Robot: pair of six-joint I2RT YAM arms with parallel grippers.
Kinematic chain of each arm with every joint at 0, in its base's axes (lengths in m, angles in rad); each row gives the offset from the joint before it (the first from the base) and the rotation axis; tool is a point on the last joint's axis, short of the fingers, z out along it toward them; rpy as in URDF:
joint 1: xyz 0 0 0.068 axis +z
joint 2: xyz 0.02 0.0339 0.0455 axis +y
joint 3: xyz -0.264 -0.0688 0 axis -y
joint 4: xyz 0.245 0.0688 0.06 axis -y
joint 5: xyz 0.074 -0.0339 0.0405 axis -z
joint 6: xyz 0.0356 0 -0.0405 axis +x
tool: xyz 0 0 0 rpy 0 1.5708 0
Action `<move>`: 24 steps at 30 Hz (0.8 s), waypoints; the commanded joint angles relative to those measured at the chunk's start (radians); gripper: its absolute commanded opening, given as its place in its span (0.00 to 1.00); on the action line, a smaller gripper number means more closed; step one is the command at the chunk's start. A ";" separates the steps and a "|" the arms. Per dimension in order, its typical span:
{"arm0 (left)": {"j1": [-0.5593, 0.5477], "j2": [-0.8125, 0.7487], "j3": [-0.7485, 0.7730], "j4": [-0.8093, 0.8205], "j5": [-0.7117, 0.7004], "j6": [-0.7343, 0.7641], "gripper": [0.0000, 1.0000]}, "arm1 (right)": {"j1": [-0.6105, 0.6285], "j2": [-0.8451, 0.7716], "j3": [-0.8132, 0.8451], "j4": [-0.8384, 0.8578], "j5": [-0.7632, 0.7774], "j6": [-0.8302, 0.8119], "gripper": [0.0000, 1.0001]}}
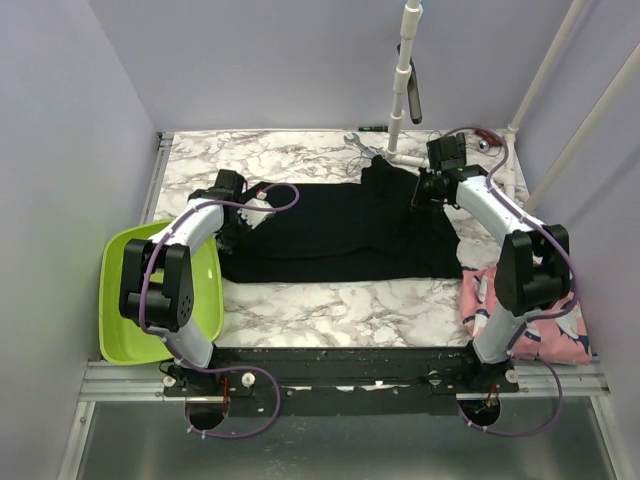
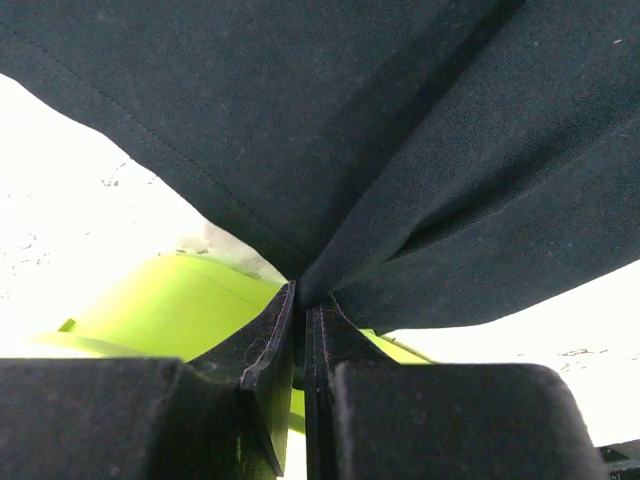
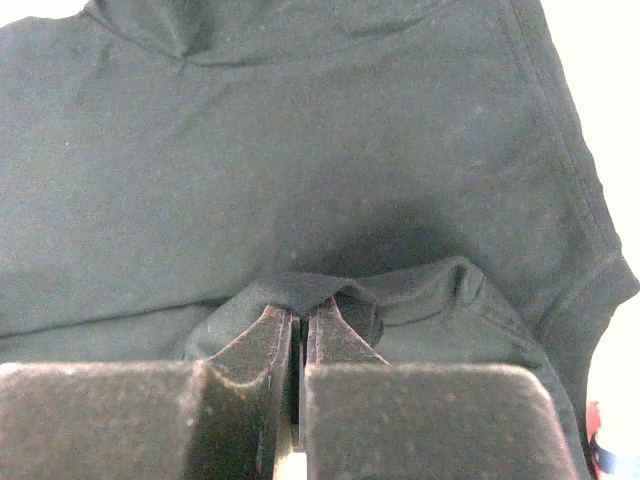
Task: Fold and stack the mixed laundry pile
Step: Fold the T-shirt at the center of the board.
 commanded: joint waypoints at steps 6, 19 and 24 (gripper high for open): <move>0.009 0.041 0.013 0.034 -0.064 -0.010 0.27 | -0.043 0.105 0.057 0.084 0.003 -0.022 0.02; 0.049 0.113 0.160 0.234 -0.255 -0.075 0.48 | -0.074 0.241 0.188 0.141 0.088 -0.041 0.42; 0.005 -0.010 0.102 0.187 -0.116 -0.011 0.45 | -0.076 0.224 0.291 -0.017 0.190 -0.082 0.42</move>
